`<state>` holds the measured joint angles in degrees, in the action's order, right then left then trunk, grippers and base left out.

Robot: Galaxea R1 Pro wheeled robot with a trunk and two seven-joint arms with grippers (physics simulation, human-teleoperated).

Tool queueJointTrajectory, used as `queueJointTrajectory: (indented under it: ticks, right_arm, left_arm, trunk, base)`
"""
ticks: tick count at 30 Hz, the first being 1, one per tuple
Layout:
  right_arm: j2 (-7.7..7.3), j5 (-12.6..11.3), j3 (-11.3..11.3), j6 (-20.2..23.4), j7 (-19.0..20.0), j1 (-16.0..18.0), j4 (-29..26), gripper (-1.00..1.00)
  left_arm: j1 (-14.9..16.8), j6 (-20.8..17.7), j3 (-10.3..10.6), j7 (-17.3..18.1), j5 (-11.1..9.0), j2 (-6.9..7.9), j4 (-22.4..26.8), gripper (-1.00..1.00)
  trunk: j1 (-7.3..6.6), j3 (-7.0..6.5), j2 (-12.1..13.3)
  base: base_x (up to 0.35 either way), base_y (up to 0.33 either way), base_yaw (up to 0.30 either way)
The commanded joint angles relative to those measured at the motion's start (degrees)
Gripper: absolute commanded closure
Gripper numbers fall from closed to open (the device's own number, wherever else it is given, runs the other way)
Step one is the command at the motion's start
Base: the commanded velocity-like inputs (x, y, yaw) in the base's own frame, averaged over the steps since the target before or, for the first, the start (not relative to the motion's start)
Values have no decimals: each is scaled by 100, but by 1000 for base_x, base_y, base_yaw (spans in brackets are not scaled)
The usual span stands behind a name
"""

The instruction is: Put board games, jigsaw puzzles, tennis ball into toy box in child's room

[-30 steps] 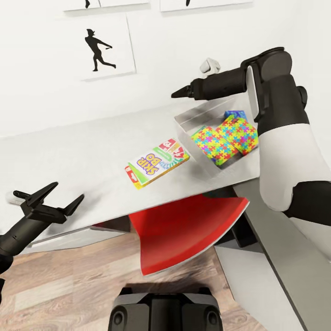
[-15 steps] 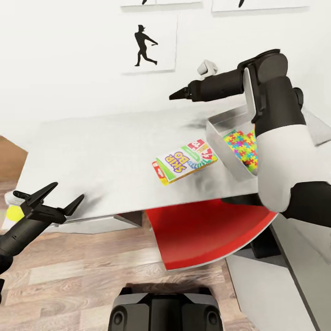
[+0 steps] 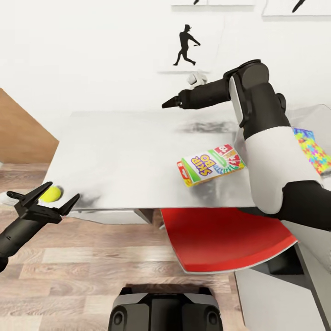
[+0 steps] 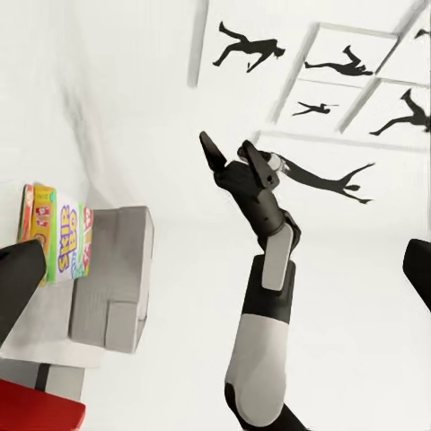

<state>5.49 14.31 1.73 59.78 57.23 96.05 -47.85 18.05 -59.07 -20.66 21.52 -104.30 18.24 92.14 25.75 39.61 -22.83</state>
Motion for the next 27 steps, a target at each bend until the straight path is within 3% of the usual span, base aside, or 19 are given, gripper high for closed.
queueJointTrajectory:
  ticks: [1, 2, 7, 11, 24, 27]
  right_arm:
    - [60, 53, -6, 22, -49, 3, 79, -100]
    - [60, 53, -6, 22, -49, 3, 79, -100]
    - [317, 29, -6, 22, -455, -35, 352, -100]
    - [450, 12, 1, 22, -592, -105, 432, -100]
    - [450, -30, 16, 22, -1004, -160, 482, -100]
    - [450, -158, 18, 22, -1175, -166, 489, -100]
  left_arm:
    - [-18, -24, -85, 42, 38, 9, -3, -100]
    - [-18, -24, -85, 42, 38, 9, -3, -100]
    - [-224, -49, -514, 119, 35, 49, -2, -100]
    - [-322, -53, -681, 211, 34, 102, -2, -100]
    - [-415, -46, -980, 234, 94, 205, -6, -100]
    - [-453, -38, -1054, 214, 116, 214, -4, -100]
  trunk:
    - [3, 6, -9]
    - [3, 6, -9]
    - [3, 6, -9]
    - [3, 6, -9]
    - [3, 6, -9]
    - [3, 6, -9]
  base:
    - [0, 1, 295]
    - [0, 1, 295]
    - [0, 0, 295]
    - [0, 0, 296]
    - [0, 0, 296]
    - [0, 0, 297]
